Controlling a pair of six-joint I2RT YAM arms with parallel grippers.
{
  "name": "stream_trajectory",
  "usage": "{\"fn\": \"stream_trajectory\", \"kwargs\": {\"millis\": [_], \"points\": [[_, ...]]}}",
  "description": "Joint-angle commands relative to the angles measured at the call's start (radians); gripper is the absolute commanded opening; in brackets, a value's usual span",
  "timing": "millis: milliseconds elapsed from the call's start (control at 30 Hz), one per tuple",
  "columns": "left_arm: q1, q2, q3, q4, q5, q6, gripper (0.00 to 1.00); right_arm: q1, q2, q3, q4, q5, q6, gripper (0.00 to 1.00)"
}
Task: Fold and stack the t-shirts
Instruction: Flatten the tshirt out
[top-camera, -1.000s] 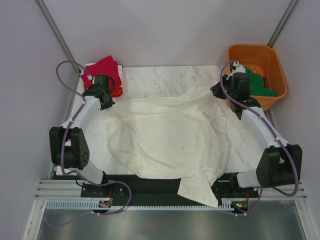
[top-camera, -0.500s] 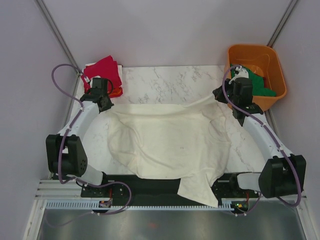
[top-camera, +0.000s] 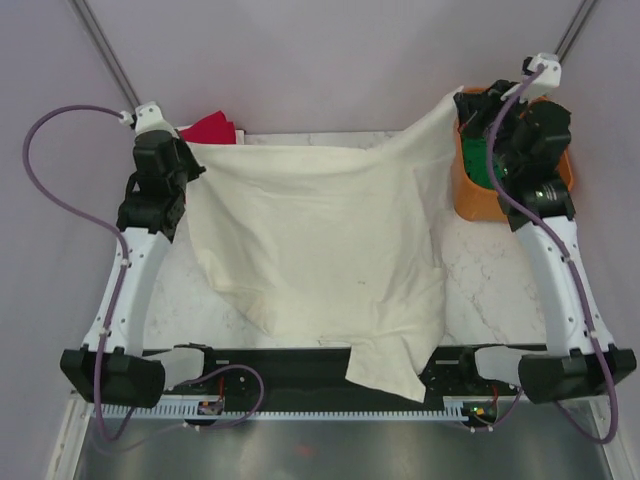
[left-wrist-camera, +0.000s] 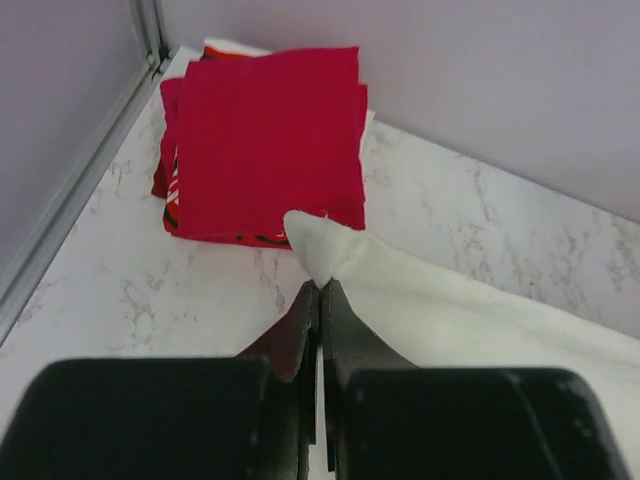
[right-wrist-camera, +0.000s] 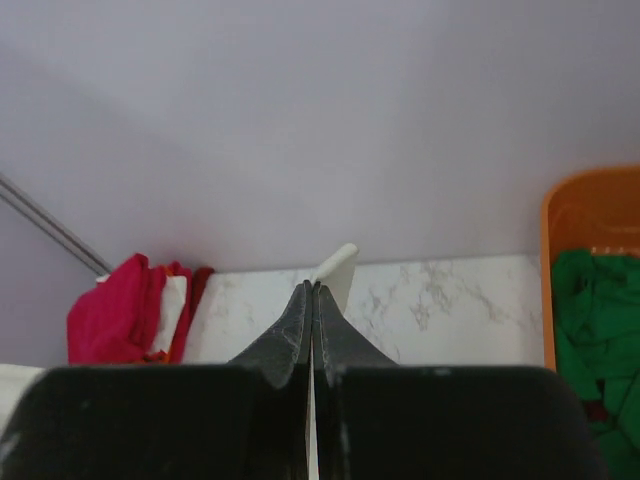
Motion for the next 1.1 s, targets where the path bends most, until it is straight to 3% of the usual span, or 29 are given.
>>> {"fn": "stream_trajectory", "kwargs": {"millis": [0, 200, 233, 267, 533, 700, 900, 1067], "points": [[0.005, -0.166, 0.026, 0.044, 0.069, 0.122, 0.02, -0.001, -0.178, 0.058, 0.041, -0.066, -0.052, 0.00], [0.005, -0.371, 0.035, 0.044, 0.085, 0.126, 0.02, 0.000, -0.295, 0.133, 0.008, -0.111, -0.063, 0.00], [0.005, -0.430, 0.055, 0.047, 0.252, 0.187, 0.02, 0.000, -0.321, 0.149, -0.008, -0.117, -0.049, 0.00], [0.005, -0.455, 0.065, 0.047, 0.270, 0.195, 0.02, 0.000, -0.336, 0.166, -0.020, -0.117, -0.049, 0.00], [0.005, -0.688, 0.214, 0.018, 0.295, 0.255, 0.02, 0.006, -0.521, 0.408, -0.175, -0.065, -0.101, 0.00], [0.001, -0.693, 0.302, -0.076, 0.359, 0.274, 0.02, 0.063, -0.492, 0.529, -0.241, -0.083, -0.085, 0.00], [-0.004, -0.590, 0.300, -0.136, 0.306, 0.261, 0.02, 0.108, -0.340, 0.506, -0.241, -0.059, -0.115, 0.00], [-0.003, -0.414, 0.233, -0.127, 0.251, 0.254, 0.02, 0.108, -0.196, 0.409, -0.169, -0.024, -0.144, 0.00]]}}
